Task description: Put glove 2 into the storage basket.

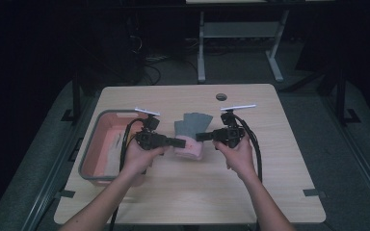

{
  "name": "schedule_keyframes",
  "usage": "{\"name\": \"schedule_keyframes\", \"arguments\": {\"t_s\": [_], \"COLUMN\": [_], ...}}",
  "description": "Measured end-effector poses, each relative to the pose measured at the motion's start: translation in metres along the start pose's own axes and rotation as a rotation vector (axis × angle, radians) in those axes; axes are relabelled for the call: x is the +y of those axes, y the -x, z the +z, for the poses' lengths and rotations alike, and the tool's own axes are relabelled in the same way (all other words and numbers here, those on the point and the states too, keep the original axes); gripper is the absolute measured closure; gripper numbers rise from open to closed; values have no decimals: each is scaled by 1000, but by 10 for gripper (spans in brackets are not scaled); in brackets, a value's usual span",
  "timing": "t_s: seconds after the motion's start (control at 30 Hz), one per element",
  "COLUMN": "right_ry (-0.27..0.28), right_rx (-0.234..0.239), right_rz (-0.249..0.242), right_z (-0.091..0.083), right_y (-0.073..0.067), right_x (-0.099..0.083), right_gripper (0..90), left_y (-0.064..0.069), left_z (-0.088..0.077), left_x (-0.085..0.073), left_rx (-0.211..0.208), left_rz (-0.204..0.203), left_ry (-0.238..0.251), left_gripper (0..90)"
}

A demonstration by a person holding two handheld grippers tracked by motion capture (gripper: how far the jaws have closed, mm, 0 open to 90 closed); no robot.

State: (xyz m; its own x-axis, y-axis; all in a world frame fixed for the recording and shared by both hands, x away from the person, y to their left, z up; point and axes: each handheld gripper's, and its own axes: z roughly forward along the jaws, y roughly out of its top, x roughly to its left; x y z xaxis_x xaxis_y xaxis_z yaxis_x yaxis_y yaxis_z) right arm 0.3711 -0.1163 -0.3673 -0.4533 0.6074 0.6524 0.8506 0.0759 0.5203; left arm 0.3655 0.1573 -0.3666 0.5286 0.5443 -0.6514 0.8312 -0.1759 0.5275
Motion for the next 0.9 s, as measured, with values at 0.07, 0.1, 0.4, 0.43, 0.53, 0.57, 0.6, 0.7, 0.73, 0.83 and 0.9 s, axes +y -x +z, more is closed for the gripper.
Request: {"name": "schedule_keyframes", "arguments": {"t_s": [0.07, 0.1, 0.4, 0.43, 0.53, 0.57, 0.6, 0.7, 0.73, 0.83, 0.9], "right_ry": [0, 1, -13, -14, -15, -13, -17, -22, -23, -26, -30], "right_rx": [3, 5, 22, 23, 33, 34, 33, 34, 32, 34, 38], "right_rz": [-4, -6, -28, -31, -28, -29, -29, -36, -41, -49, -49], "right_z": [2, 3, 15, 15, 18, 19, 19, 21, 21, 22, 23], "right_y": [-3, -4, -17, -17, -19, -20, -20, -22, -22, -25, -27], "right_x": [2, 3, 12, 13, 14, 15, 15, 16, 17, 19, 20], "right_gripper": [758, 758, 759, 758, 759, 759, 758, 758, 758, 758, 758], "left_y": [-1, -2, -6, -7, -8, -8, -9, -10, -10, -11, -11], "left_z": [-4, -6, -24, -25, -29, -30, -30, -32, -33, -36, -39], "left_x": [0, 1, 1, 1, 1, 1, 1, 1, 1, 1, 1], "left_rx": [2, 4, 15, 16, 15, 15, 15, 12, 6, 2, 0], "left_rz": [-1, 1, 7, 8, 4, 7, 7, 5, -1, -3, -8], "left_ry": [3, 4, 12, 14, 17, 15, 15, 17, 19, 19, 23], "left_gripper": [664, 664, 664, 664, 663, 663, 664, 663, 663, 663, 663]}}
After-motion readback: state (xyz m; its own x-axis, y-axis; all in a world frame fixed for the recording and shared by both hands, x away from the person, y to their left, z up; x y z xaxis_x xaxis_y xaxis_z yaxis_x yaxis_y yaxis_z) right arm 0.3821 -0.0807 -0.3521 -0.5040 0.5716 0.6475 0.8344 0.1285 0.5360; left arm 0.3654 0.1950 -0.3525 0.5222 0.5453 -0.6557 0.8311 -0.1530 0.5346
